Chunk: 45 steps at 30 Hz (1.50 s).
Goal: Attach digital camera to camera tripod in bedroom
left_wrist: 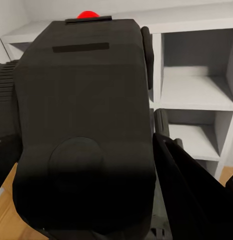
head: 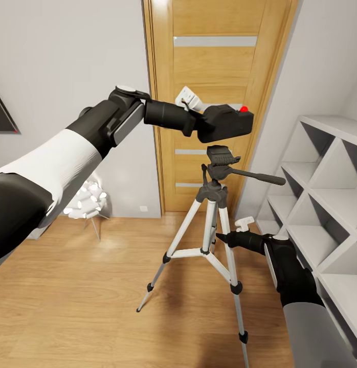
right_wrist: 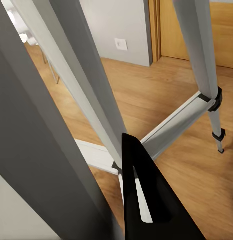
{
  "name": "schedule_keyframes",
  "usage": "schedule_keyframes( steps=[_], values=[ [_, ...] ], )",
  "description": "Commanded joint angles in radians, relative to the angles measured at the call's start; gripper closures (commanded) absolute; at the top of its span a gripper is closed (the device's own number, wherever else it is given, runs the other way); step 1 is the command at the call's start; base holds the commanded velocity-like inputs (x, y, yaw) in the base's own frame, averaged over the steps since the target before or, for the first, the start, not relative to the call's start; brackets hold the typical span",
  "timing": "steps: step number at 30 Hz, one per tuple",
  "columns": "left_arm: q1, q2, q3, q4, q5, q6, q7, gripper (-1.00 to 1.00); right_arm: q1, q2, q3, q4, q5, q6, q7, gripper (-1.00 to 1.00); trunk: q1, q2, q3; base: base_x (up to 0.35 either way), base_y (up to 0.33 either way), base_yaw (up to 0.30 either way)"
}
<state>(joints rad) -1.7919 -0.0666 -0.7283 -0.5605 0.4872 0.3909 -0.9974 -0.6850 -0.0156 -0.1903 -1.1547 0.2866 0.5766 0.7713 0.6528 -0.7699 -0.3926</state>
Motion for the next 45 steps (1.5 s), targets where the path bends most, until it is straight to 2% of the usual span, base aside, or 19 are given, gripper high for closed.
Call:
schedule_keyframes(
  steps=[1,35,45],
  values=[
    [-0.002,0.0,-0.004,0.001,0.01,0.007,-0.001,1.0,-0.001,0.0,-0.001,0.0,0.022,-0.004,0.008,1.0,0.0,-0.001,-0.001,0.0,0.0,0.0],
    [0.005,0.004,-0.008,0.011,0.007,0.008,-0.001,1.0,-0.001,0.0,-0.001,0.0,0.022,-0.004,0.008,1.0,0.0,-0.001,-0.001,0.0,0.0,0.0],
    [0.005,0.004,-0.043,0.011,0.008,0.011,-0.001,1.0,-0.001,0.0,-0.001,0.0,0.021,-0.004,0.008,1.0,0.0,-0.001,-0.001,0.0,0.0,0.0]
  ],
)
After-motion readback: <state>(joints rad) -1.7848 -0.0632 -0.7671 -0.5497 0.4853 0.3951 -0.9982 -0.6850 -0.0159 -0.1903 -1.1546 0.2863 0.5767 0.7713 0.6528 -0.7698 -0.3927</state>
